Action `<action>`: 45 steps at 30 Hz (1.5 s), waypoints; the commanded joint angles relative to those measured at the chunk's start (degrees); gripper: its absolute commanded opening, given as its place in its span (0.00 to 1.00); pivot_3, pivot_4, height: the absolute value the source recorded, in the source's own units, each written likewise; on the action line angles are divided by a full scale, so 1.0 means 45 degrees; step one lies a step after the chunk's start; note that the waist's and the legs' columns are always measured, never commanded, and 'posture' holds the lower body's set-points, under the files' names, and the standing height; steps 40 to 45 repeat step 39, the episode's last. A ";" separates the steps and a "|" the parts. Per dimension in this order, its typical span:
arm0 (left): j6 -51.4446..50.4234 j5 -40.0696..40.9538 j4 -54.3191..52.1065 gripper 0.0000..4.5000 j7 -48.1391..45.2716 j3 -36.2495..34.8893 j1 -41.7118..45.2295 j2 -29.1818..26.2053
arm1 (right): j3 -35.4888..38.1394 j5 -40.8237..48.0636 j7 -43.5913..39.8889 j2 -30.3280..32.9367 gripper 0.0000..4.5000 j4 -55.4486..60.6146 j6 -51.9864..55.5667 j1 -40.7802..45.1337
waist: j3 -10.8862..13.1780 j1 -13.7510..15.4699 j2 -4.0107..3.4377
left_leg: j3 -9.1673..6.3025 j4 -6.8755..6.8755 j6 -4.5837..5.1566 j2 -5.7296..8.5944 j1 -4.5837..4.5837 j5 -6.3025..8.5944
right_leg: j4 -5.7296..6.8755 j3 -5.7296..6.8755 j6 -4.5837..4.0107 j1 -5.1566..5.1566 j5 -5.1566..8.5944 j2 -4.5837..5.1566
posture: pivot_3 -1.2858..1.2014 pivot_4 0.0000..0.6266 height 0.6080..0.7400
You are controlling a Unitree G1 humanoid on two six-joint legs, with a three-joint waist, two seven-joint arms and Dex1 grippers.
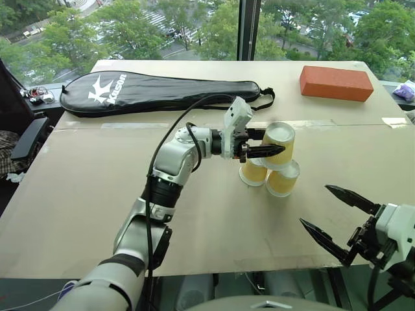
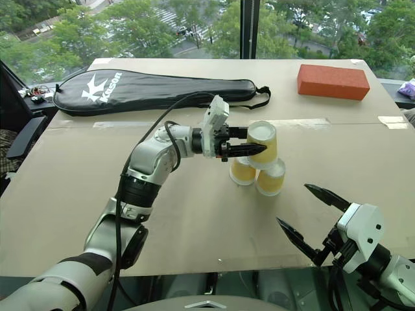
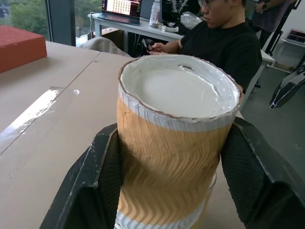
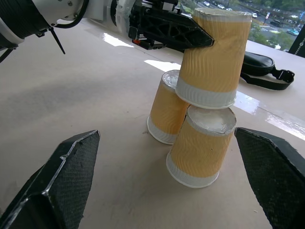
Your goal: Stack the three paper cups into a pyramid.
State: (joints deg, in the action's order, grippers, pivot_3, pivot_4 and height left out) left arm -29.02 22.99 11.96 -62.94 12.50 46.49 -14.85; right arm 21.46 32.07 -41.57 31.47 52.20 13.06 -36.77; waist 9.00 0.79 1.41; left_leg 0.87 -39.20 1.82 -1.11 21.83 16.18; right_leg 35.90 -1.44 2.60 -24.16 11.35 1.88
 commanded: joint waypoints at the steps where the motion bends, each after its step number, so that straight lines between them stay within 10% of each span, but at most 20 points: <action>1: 0.0222 -0.0199 -0.0050 0.93 -0.0241 0.0177 0.0087 -0.0023 | 0.0266 0.0084 0.0098 -0.0001 1.00 0.0314 -0.0195 -0.0101 | 0.0001 -0.0002 0.0000 | -0.0001 0.0001 0.0000 0.0000 0.0001 0.0000 | 0.0000 0.0001 0.0000 -0.0001 0.0000 0.0000 | 0.52 0.24 1.00; 16: -0.2882 0.1934 -0.3578 0.99 0.0389 -0.2035 -0.0955 -0.2122 | 0.0191 -0.0055 -0.0320 0.0253 1.00 -0.0708 -0.0377 0.0642 | 0.0002 -0.0041 -0.0005 | -0.0004 0.0003 0.0000 -0.0016 -0.0003 0.0000 | 0.0001 0.0004 0.0001 -0.0003 0.0001 -0.0002 | 0.52 0.24 1.00; 33: -0.0540 0.2648 -0.8864 0.99 0.2083 -0.6641 -1.2019 -0.3854 | 0.2598 0.0342 -0.3599 0.1892 1.00 -0.5782 -0.1214 0.1216 | 0.0008 0.0019 -0.0018 | 0.0001 0.0021 0.0001 -0.0047 -0.0014 0.0002 | -0.0005 -0.0006 0.0001 -0.0006 0.0006 0.0034 | 0.52 0.24 1.00; 45: -0.0151 0.2971 -0.8651 0.99 0.1941 -0.7118 -1.3264 -0.4019 | 0.3369 0.0279 -0.4402 0.2011 1.00 -0.6788 -0.1540 0.0905 | 0.0002 -0.0012 -0.0028 | -0.0014 0.0021 -0.0001 -0.0055 -0.0036 0.0004 | -0.0002 -0.0017 0.0006 -0.0003 0.0008 0.0038 | 0.52 0.24 1.00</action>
